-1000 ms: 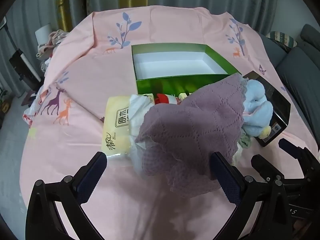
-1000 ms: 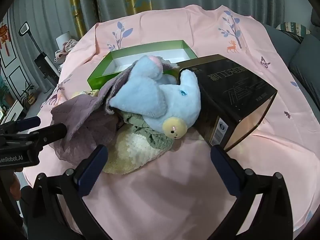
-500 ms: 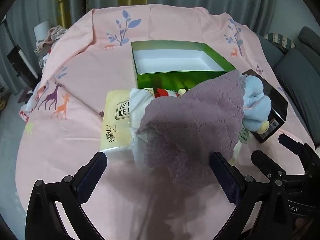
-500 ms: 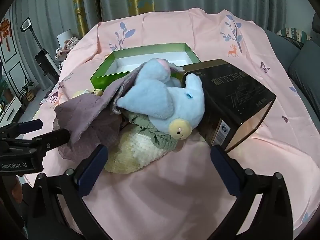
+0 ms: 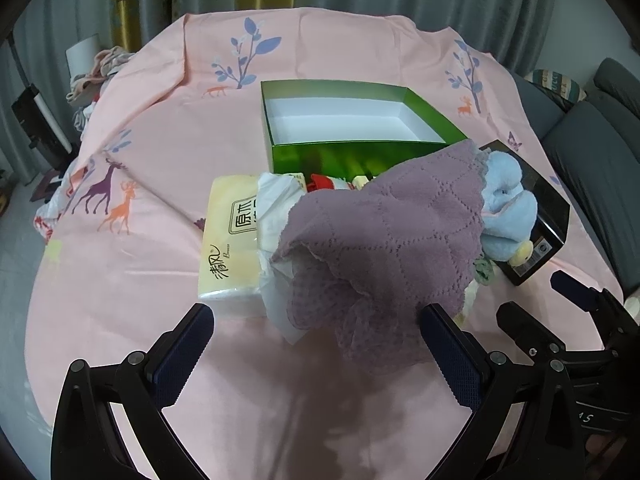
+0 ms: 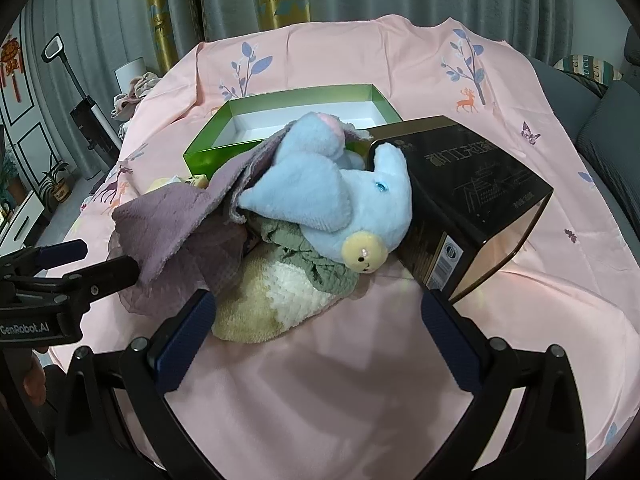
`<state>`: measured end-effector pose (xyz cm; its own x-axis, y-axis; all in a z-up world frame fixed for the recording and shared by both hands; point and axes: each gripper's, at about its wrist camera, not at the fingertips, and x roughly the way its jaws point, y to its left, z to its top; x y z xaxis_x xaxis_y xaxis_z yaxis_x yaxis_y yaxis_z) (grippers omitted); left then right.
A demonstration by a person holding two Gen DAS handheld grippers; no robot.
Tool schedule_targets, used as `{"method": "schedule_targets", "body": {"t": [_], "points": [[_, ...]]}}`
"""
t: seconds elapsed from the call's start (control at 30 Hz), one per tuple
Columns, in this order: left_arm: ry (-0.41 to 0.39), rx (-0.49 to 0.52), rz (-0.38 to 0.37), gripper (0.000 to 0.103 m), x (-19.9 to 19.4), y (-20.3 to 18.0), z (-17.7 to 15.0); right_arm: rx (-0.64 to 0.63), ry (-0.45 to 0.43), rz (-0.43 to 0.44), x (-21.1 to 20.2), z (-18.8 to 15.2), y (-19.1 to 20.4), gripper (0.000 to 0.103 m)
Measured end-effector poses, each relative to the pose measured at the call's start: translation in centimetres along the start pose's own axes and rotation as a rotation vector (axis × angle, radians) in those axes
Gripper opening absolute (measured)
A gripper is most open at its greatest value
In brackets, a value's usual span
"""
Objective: Organize soft objects
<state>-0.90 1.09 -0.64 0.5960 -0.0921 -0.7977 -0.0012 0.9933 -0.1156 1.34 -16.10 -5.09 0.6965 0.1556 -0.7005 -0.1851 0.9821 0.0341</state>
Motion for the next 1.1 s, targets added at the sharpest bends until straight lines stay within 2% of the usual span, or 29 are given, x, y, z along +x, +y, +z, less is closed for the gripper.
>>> {"method": "schedule_targets", "body": {"t": [1.1], "points": [[-0.004,-0.002,-0.041,0.103,-0.16,-0.21,0.0,-0.002,0.011,-0.003,0.15,-0.42,0.08,0.102]]}}
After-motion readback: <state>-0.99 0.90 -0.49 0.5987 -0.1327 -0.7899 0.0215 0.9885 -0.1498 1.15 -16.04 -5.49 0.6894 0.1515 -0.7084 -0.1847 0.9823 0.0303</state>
